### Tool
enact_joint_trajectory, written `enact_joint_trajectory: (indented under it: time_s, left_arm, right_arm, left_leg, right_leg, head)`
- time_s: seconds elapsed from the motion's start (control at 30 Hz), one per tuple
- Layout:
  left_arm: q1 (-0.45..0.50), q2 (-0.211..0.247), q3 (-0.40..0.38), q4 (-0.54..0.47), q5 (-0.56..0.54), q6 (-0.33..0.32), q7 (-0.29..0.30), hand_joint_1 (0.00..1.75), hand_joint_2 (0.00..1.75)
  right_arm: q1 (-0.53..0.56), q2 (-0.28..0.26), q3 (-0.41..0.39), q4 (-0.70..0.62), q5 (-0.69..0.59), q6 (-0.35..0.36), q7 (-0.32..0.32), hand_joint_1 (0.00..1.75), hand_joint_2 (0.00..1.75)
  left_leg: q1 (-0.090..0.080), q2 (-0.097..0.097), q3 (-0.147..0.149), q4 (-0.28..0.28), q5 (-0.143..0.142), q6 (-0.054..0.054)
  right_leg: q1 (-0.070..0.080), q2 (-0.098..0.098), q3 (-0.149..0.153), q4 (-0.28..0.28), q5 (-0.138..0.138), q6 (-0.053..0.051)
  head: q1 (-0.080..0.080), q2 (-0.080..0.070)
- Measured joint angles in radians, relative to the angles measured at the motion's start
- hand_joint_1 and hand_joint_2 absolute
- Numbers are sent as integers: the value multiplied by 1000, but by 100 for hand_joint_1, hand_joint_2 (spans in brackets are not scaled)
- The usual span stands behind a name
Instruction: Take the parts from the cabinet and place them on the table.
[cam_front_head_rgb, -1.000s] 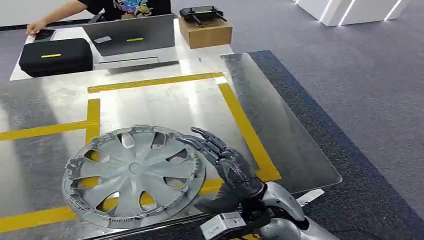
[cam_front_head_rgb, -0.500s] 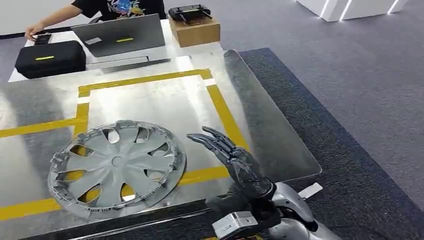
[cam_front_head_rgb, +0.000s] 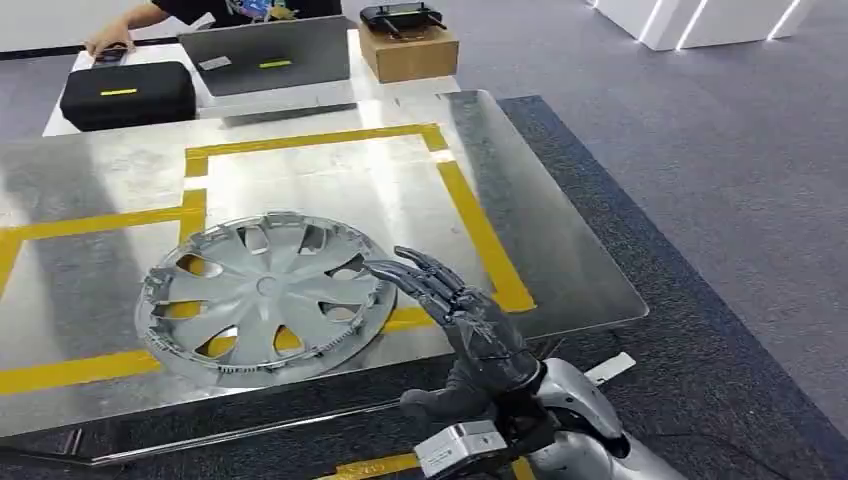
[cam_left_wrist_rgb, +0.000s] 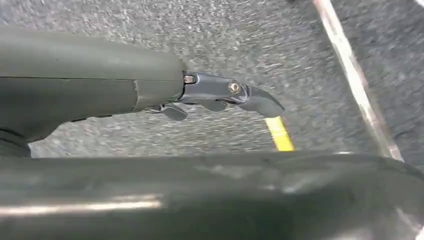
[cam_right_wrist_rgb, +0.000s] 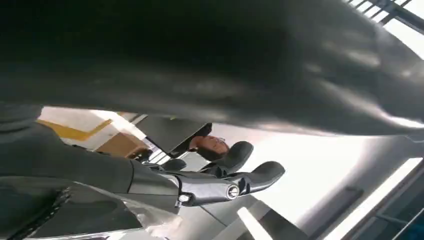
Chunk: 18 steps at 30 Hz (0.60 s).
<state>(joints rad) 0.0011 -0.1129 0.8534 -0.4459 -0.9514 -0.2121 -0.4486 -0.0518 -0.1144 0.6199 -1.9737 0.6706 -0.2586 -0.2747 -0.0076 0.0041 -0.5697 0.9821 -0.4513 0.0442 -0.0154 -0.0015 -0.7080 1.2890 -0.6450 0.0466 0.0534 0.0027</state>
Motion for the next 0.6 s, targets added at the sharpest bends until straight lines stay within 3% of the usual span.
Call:
enact_joint_trajectory:
  time_s: [0.03,0.07,0.1,0.13,0.17,0.2,0.3,0.33,0.37,0.4,0.43,0.47,0.5,0.53,0.6]
  left_arm:
    - [0,0,0,0,0,0,0,0,0]
    - [0,0,1,0,0,-1,0,0,0]
    - [0,0,2,0,0,-1,0,0,0]
    - [-1,0,3,0,0,-1,0,0,0]
    - [-2,1,4,0,-1,-1,-1,0,0]
    - [-1,2,7,0,-3,-1,-1,0,0]
    - [-2,5,14,0,-8,-1,-2,0,0]
    - [0,9,16,0,-9,-1,-2,0,0]
    - [-1,10,18,0,-9,-1,-2,0,0]
    - [0,9,18,0,-9,-1,-2,0,0]
    - [1,10,18,0,-9,-1,-2,0,0]
    - [0,10,19,0,-10,0,-2,0,0]
    - [-2,10,19,0,-10,0,-2,0,0]
    - [-4,10,19,0,-10,0,-2,0,0]
    - [-6,10,19,0,-10,0,-2,0,0]
  right_arm:
    - [-1,0,1,2,0,0,0,0,0]
    - [-2,0,2,6,0,-1,0,0,0]
    - [-6,0,2,8,-1,-2,0,0,0]
    - [-11,0,4,11,-2,-3,0,0,0]
    - [-17,0,6,11,-4,-5,0,0,0]
    - [-24,0,8,11,-6,-7,2,0,0]
    - [-26,0,13,13,-9,-15,3,0,0]
    - [-26,0,15,14,-10,-16,3,0,0]
    - [-29,0,17,15,-10,-17,3,0,0]
    - [-29,0,18,17,-10,-17,4,0,0]
    - [-30,0,18,18,-11,-17,4,0,0]
    - [-30,0,19,19,-12,-17,5,0,0]
    - [-31,0,20,20,-13,-16,7,0,0]
    - [-32,0,21,21,-13,-14,11,0,0]
    - [-32,0,21,25,-13,-13,14,0,0]
  left_leg:
    - [-1,0,-14,2,10,-1]
    - [-1,0,-30,5,19,-3]
    - [-1,0,-43,9,26,-5]
    - [-1,0,-55,14,34,-8]
    - [-1,0,-63,21,40,-12]
    - [-6,0,-73,28,44,-17]
    - [-1,0,-76,28,68,-34]
    - [-2,-1,-78,28,73,-41]
    - [3,-3,-84,37,48,-49]
    - [4,-3,-97,71,-9,-55]
    - [7,-3,-114,141,-80,-60]
    - [9,-3,-129,216,-133,-65]
    - [11,-3,-140,286,-164,-68]
    - [13,-3,-139,330,-164,-70]
    - [18,-3,-91,300,-107,-71]
  right_leg:
    - [0,0,8,21,8,0]
    - [0,0,37,3,38,0]
    - [0,0,82,-48,74,0]
    - [0,-1,147,-136,103,-2]
    - [0,-2,218,-233,103,-4]
    - [4,-2,272,-308,72,-6]
    - [10,0,250,-311,76,-21]
    - [7,-1,246,-315,86,-31]
    - [3,-5,236,-317,97,-40]
    - [3,-6,225,-317,107,-48]
    - [4,-6,213,-316,117,-51]
    - [4,-7,201,-315,127,-51]
    - [5,-7,197,-312,137,-50]
    - [5,-7,180,-308,148,-49]
    - [5,-7,151,-300,164,-46]
  head:
    - [-1,0]
    - [0,0]
    - [0,0]
    - [0,0]
    - [0,0]
    - [1,0]
    - [1,0]
    - [1,0]
    - [1,0]
    - [-2,0]
    - [-4,0]
    - [-3,0]
    - [-4,0]
    - [-4,0]
    - [-3,0]
